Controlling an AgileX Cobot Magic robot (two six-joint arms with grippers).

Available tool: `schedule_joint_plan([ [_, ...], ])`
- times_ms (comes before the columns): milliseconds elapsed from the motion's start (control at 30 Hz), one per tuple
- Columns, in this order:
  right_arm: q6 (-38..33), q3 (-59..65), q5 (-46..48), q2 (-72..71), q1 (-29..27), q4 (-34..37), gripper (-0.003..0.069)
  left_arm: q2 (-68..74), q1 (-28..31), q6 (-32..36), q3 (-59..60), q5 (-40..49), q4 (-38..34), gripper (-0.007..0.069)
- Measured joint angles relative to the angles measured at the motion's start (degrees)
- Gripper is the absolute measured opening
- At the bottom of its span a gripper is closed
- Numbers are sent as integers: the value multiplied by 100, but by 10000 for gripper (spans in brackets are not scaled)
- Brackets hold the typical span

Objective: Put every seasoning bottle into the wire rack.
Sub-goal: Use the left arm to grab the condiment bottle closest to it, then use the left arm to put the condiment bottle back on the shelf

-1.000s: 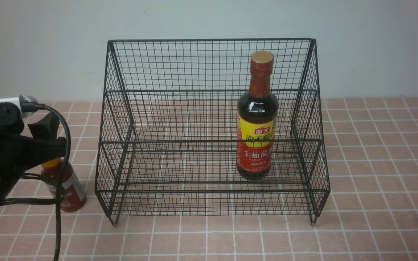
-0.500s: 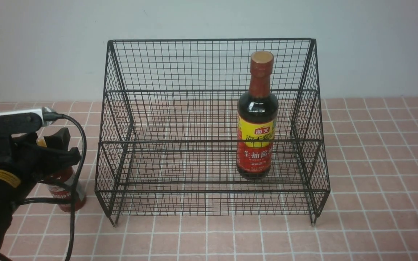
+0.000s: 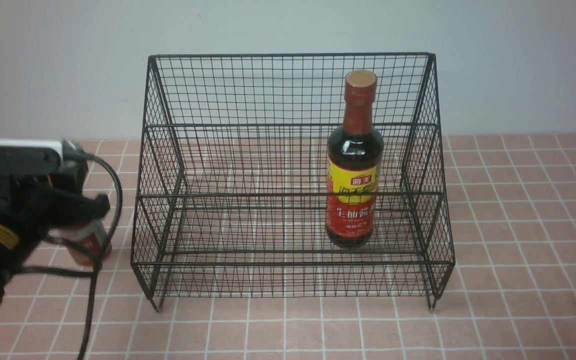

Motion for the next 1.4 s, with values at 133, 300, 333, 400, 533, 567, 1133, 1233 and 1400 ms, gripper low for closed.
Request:
schedule_joint_plan([
  [133, 0, 0, 0, 0, 0, 0, -11, -700, 0, 0, -603, 677, 30, 245],
  [300, 0, 0, 0, 0, 0, 0, -11, -1475, -105, -49, -1720, 2066, 368, 245],
  [333, 0, 0, 0, 0, 0, 0, -11, -1579, -188, -64, -1872, 2293, 414, 245],
  [400, 0, 0, 0, 0, 0, 0, -11, -1758, -437, -122, -2073, 2639, 448, 245],
  [533, 0, 0, 0, 0, 0, 0, -11, -1922, -982, -404, -2153, 2914, 448, 245],
  [567, 0, 0, 0, 0, 0, 0, -11, -1935, -1126, -460, -2153, 2973, 448, 245],
  [1133, 0, 0, 1, 0, 0, 0, -11, -1068, -2237, -1089, -2153, 3454, 437, 245],
  [1233, 0, 0, 1, 0, 0, 0, -11, -845, -2244, -1180, -2153, 3473, 439, 245],
  [1400, 0, 0, 1, 0, 0, 0, -11, -527, -2254, -1293, -2153, 3561, 439, 245],
])
